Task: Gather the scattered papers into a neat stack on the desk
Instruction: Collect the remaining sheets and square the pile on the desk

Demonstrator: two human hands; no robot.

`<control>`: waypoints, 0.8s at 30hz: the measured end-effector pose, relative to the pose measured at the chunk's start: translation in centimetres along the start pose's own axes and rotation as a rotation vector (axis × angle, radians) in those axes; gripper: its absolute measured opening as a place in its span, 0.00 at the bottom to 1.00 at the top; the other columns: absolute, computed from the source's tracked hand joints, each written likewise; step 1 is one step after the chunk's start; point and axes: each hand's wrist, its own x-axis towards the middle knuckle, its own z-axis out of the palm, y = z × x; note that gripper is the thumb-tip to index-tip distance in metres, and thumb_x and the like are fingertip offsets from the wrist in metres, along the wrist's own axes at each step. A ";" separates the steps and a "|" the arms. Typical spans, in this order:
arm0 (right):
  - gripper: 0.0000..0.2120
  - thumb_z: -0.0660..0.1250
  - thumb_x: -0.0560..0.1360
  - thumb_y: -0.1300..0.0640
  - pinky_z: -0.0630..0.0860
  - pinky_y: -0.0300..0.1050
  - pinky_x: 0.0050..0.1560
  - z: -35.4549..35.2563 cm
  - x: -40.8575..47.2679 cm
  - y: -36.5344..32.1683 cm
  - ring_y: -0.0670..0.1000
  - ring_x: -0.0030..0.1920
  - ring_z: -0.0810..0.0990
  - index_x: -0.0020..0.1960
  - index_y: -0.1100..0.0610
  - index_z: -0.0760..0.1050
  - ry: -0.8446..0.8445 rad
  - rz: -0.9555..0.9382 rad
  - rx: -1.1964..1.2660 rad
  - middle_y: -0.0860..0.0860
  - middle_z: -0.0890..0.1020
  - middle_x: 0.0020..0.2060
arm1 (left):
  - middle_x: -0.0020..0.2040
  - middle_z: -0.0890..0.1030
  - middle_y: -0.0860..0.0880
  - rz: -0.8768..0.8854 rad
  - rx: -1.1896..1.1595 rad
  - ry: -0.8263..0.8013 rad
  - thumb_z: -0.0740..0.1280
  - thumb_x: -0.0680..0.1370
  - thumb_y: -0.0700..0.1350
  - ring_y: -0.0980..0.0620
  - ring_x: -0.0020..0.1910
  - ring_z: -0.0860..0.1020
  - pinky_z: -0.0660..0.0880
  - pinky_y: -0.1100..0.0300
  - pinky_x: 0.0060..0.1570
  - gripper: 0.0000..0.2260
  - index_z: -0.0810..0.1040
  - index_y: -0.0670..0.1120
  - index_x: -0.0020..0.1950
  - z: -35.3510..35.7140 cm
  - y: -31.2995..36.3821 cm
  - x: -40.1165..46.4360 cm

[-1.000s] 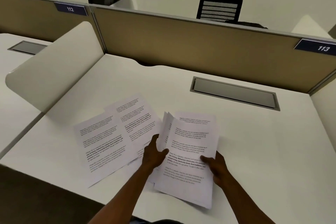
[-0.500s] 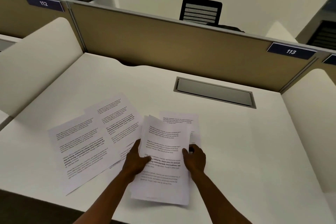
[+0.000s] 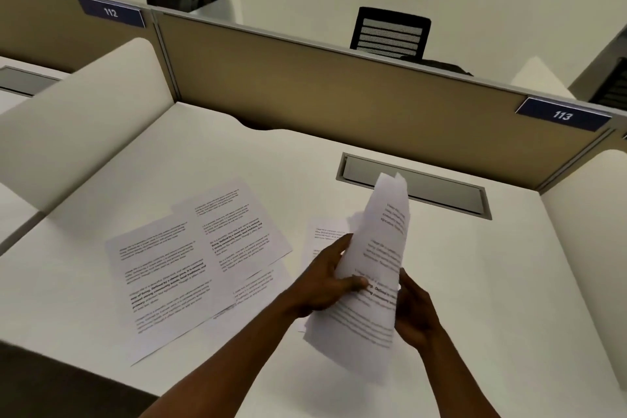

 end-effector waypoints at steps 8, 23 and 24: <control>0.26 0.71 0.76 0.49 0.68 0.74 0.66 -1.8 0.0 0.3 0.71 0.66 0.74 0.69 0.61 0.74 0.113 0.057 -0.079 0.68 0.76 0.66 | 0.70 0.75 0.46 -0.224 -0.211 0.104 0.77 0.73 0.44 0.43 0.66 0.77 0.75 0.40 0.65 0.36 0.63 0.51 0.77 -1.8 -3.7 1.5; 0.31 0.75 0.72 0.56 0.74 0.60 0.65 -2.5 4.6 0.7 0.63 0.65 0.75 0.71 0.60 0.69 0.710 -0.218 -0.866 0.61 0.77 0.66 | 0.68 0.70 0.43 -0.531 0.580 0.399 0.71 0.74 0.58 0.44 0.68 0.68 0.72 0.50 0.66 0.30 0.68 0.44 0.69 -1.3 -8.7 4.6; 0.32 0.75 0.72 0.56 0.73 0.60 0.67 -2.4 4.7 0.8 0.64 0.66 0.74 0.72 0.61 0.68 0.740 -0.210 -0.888 0.61 0.76 0.67 | 0.67 0.70 0.43 -0.535 0.598 0.406 0.71 0.74 0.58 0.43 0.68 0.68 0.72 0.50 0.65 0.29 0.68 0.44 0.69 -1.1 -8.7 4.8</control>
